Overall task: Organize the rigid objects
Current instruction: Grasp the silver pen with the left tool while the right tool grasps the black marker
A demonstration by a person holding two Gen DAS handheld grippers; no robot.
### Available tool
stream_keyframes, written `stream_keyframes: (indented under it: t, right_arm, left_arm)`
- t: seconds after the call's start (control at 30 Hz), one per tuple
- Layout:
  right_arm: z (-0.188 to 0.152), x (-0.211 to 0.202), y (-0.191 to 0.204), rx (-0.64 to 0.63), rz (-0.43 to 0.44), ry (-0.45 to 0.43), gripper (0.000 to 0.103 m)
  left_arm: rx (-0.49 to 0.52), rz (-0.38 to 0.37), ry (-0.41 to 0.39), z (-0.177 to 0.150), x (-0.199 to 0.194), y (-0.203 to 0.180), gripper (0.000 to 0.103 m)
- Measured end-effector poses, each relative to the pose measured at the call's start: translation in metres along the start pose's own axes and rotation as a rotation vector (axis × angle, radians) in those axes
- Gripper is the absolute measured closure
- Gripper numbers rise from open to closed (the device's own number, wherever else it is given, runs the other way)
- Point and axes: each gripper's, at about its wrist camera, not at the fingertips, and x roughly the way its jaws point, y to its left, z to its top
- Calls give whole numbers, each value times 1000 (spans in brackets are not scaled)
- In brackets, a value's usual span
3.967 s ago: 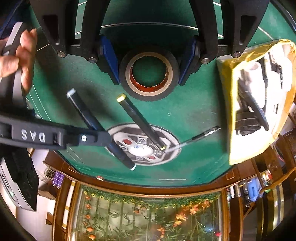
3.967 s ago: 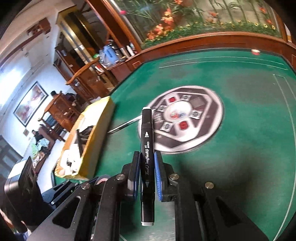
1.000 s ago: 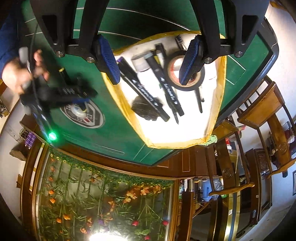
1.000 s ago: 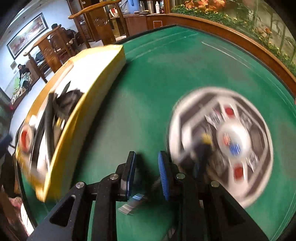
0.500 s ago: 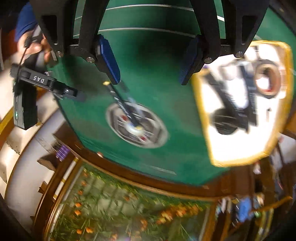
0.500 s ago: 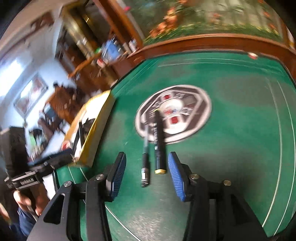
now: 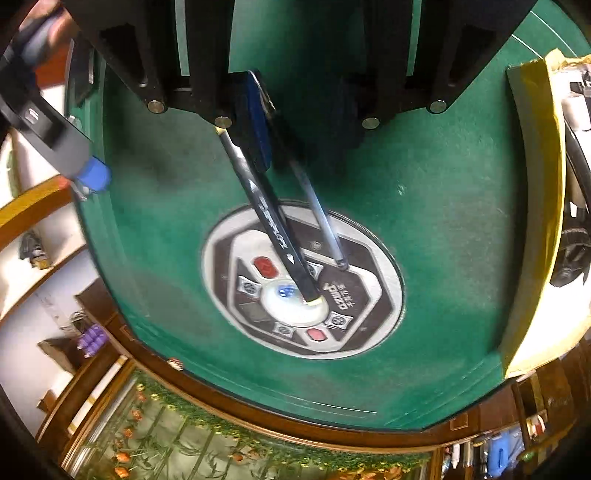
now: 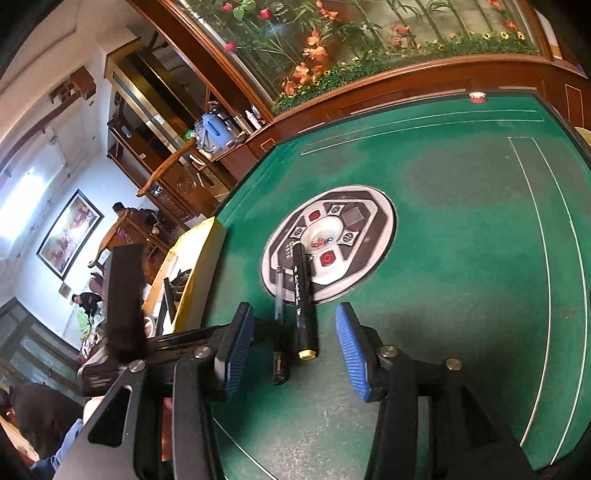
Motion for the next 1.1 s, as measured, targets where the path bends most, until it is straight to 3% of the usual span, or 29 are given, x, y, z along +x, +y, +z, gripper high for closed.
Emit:
stream_keyframes:
  t: [0.03, 0.13, 0.4, 0.6, 0.77, 0.8, 0.87, 0.9, 1.0, 1.1]
  right_arm:
    - [0, 0, 1, -7, 1, 2, 57]
    - [-1, 5, 1, -11, -8, 9, 57]
    - [-7, 44, 5, -71, -90, 84, 57]
    - [5, 94, 27, -224, -244, 141, 57]
    - [9, 127, 24, -238, -268, 185, 59]
    - [8, 128, 27, -265, -288, 176, 60]
    - [6, 132, 30, -307, -329, 174, 73]
    - [4, 133, 29, -320, -340, 172, 89]
    - [2, 131, 27, -337, -358, 161, 89]
    - [4, 124, 21, -287, -321, 157, 89]
  left_arm:
    - [14, 16, 5, -1, 4, -1, 86]
    - [52, 39, -11, -6, 1, 3, 92]
    - [79, 21, -65, -48, -28, 39, 93]
    - [96, 27, -86, -52, -28, 38, 93]
    - [113, 31, -102, -53, -27, 38, 93]
    - [117, 35, -105, -53, -27, 37, 93]
    - [124, 51, -114, -54, -27, 34, 93]
    - [130, 61, -118, -55, -27, 32, 93]
    - [153, 108, -136, -58, -25, 25, 93]
    - [165, 127, -149, -60, -25, 23, 93]
